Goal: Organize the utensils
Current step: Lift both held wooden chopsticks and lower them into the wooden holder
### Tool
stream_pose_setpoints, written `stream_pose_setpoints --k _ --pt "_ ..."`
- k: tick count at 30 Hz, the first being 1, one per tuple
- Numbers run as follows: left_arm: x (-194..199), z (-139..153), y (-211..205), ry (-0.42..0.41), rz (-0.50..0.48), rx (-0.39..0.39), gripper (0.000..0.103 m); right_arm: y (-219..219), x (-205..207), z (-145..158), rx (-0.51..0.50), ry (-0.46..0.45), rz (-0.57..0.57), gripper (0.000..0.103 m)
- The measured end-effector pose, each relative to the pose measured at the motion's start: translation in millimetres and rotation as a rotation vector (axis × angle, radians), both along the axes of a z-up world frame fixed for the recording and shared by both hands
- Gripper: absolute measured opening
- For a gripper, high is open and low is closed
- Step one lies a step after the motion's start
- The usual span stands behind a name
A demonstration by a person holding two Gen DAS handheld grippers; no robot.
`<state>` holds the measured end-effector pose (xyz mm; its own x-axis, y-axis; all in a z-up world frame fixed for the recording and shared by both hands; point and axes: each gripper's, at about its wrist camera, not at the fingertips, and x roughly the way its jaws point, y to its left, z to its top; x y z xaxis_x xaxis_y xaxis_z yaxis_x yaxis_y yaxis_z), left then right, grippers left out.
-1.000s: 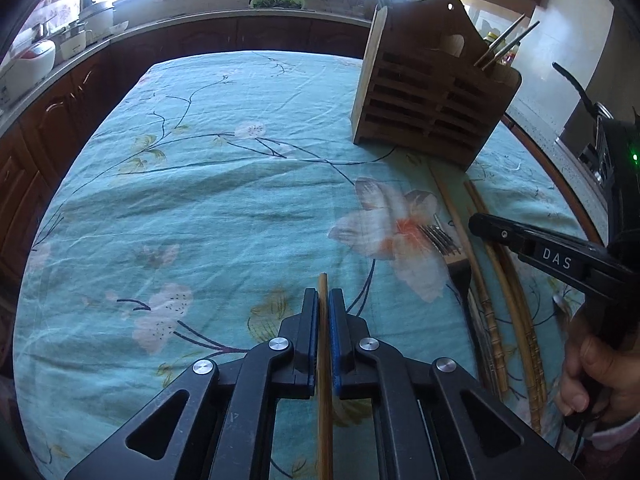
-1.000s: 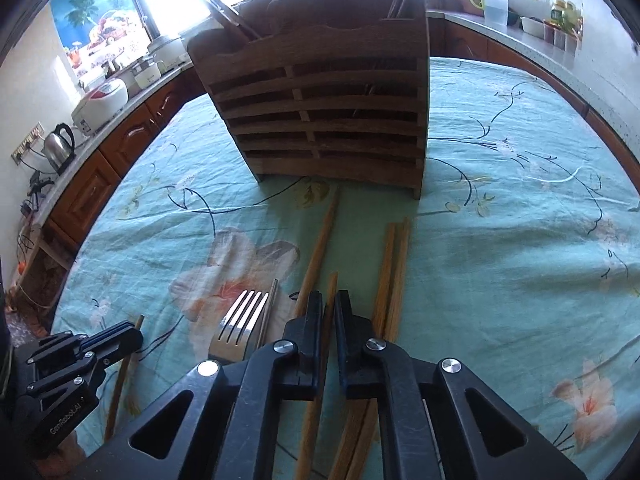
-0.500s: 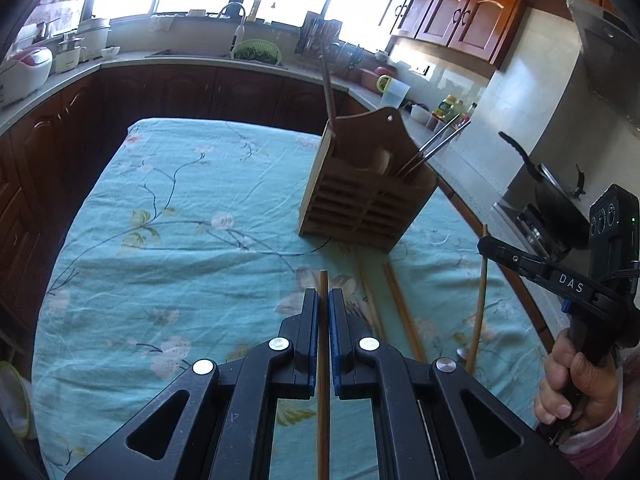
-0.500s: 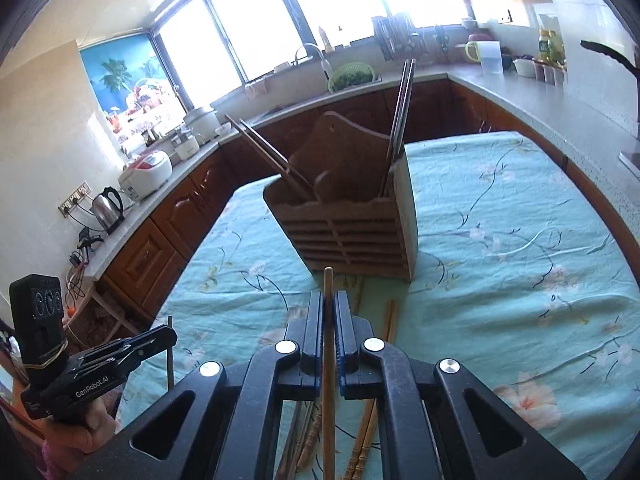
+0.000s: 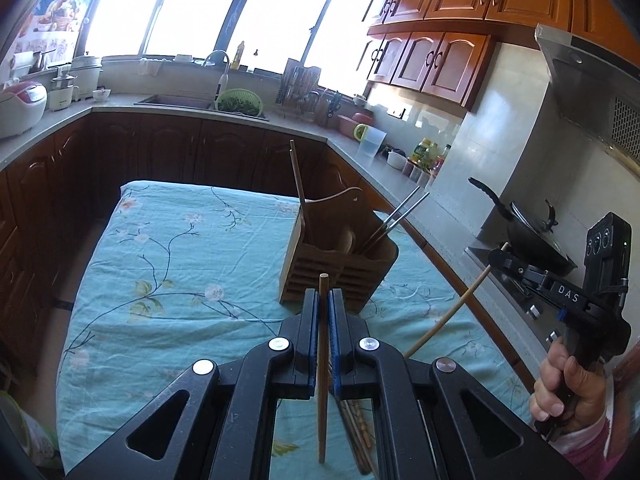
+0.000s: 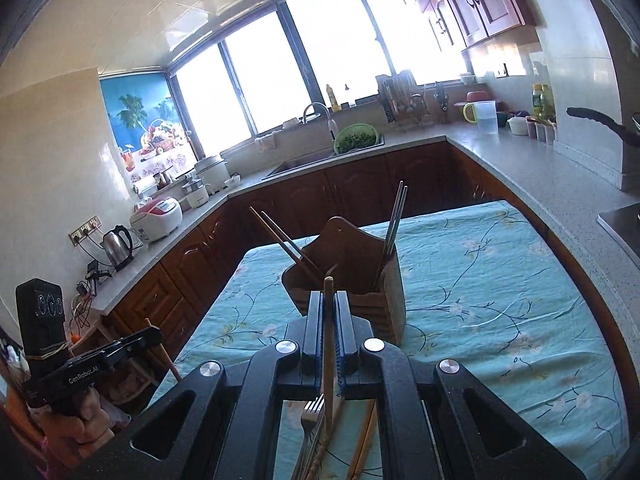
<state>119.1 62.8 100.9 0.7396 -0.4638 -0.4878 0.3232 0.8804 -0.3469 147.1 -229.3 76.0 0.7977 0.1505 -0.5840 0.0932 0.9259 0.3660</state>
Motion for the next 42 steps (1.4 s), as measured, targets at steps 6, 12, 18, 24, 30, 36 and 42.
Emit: stream_pose_setpoints --k 6,12,18,24,30,36,42 --pt "3.2 9.3 -1.1 -0.039 0.010 0.000 0.003 -6.0 0.4 1.8 0.004 -0.013 -0.013 0.005" --pt "8.7 17.8 -1.3 -0.074 0.022 -0.010 0.003 -15.2 2.9 6.6 0.003 -0.032 -0.028 0.005" --pt "18.5 24.0 -1.2 -0.111 0.034 -0.021 0.003 -23.4 5.7 13.4 -0.001 -0.054 -0.047 0.005" --pt "33.3 33.9 -1.3 -0.163 0.048 -0.036 0.003 -28.2 16.7 23.0 -0.016 -0.081 -0.062 0.005" --pt "59.1 45.3 -4.6 -0.225 0.073 -0.052 0.003 -37.9 36.2 38.0 -0.027 -0.132 -0.088 0.005" --pt "95.1 52.6 -12.2 -0.272 0.119 -0.085 0.003 -49.4 62.2 55.1 -0.037 -0.186 -0.129 0.005" --pt "132.9 36.2 -25.0 -0.286 0.181 -0.122 0.003 -61.0 86.9 54.7 -0.041 -0.201 -0.169 0.005"
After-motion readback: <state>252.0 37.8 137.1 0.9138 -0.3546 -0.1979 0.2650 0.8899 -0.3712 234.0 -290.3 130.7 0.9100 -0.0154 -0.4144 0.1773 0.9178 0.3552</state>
